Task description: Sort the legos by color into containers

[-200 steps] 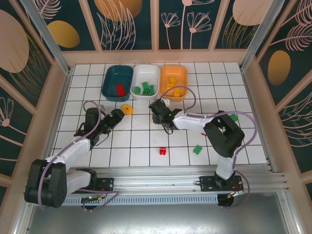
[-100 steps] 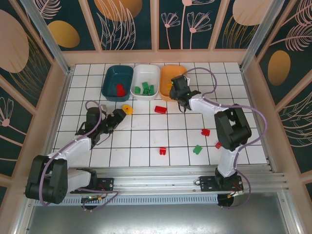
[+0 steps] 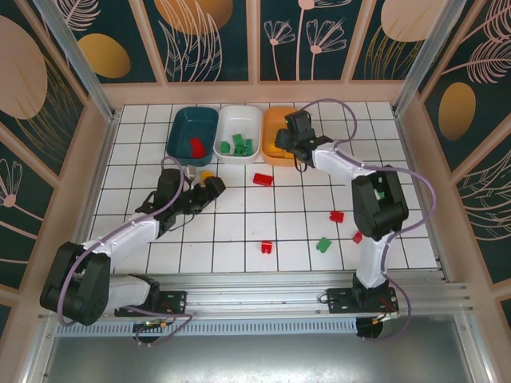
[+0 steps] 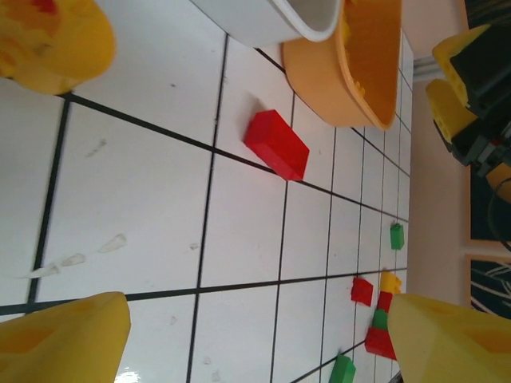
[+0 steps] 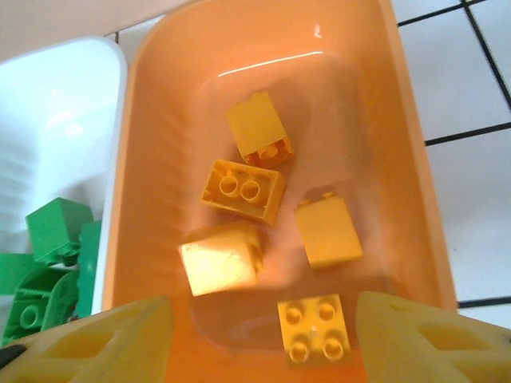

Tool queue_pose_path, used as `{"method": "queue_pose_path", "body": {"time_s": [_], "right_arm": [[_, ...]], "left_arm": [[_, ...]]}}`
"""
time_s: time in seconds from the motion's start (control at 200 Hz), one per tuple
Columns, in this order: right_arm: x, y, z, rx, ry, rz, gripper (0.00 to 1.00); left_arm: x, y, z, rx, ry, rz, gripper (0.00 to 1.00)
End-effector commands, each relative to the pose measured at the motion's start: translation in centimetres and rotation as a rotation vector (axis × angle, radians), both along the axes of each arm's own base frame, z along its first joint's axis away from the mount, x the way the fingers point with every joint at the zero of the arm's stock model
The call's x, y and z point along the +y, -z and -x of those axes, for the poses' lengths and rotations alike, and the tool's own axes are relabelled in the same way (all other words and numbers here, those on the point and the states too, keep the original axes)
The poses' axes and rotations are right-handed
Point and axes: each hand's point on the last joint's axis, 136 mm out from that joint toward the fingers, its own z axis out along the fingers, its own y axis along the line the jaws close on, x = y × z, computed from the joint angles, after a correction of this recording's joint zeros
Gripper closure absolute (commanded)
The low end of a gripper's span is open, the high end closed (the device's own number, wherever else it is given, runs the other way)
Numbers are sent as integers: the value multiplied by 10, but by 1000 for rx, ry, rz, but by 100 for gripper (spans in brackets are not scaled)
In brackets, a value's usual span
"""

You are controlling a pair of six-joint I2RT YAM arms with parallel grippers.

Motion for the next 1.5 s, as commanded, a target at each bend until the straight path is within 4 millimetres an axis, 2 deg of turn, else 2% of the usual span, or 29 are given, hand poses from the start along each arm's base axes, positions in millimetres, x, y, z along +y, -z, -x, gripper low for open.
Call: {"method": "queue_pose_path", "body": {"time_s": [0.0,0.105,0.21,0.295,0.395,0.56,0.676,0.781,0.826,0.846,0.931,1.141,1.496], "right_arm": [[-16,-34,29,-65,24,-6,36],[-35,-30,59,-66,53,-8,36],[-61,-12,87,-47,109,19,34],[-77,2,105,-32,148,26,32],[-88,19,118,-11,172,27,32],[-91,34,124,14,175,23,32],[-91,35,126,11,170,26,32],[-93,34,127,6,167,32,32],[-94,34,128,4,166,35,31],[-95,34,129,4,167,35,31],[-98,35,131,1,168,36,30],[-105,38,139,4,170,38,29],[-115,41,146,0,182,33,27]], "left_arm": [[-13,-2,4,-8,86,-104,18],[-22,13,23,48,171,-255,21],[-32,27,51,100,254,-392,22],[-45,31,73,119,298,-428,23],[-61,29,92,125,324,-418,23],[-89,21,110,110,377,-452,23],[-99,21,117,110,386,-477,23],[-103,17,117,100,378,-510,23],[-101,21,119,109,379,-534,23],[-108,11,116,92,377,-519,23],[-114,9,118,86,389,-526,24],[-128,13,126,83,420,-604,24],[-138,25,130,100,440,-651,22]]}}
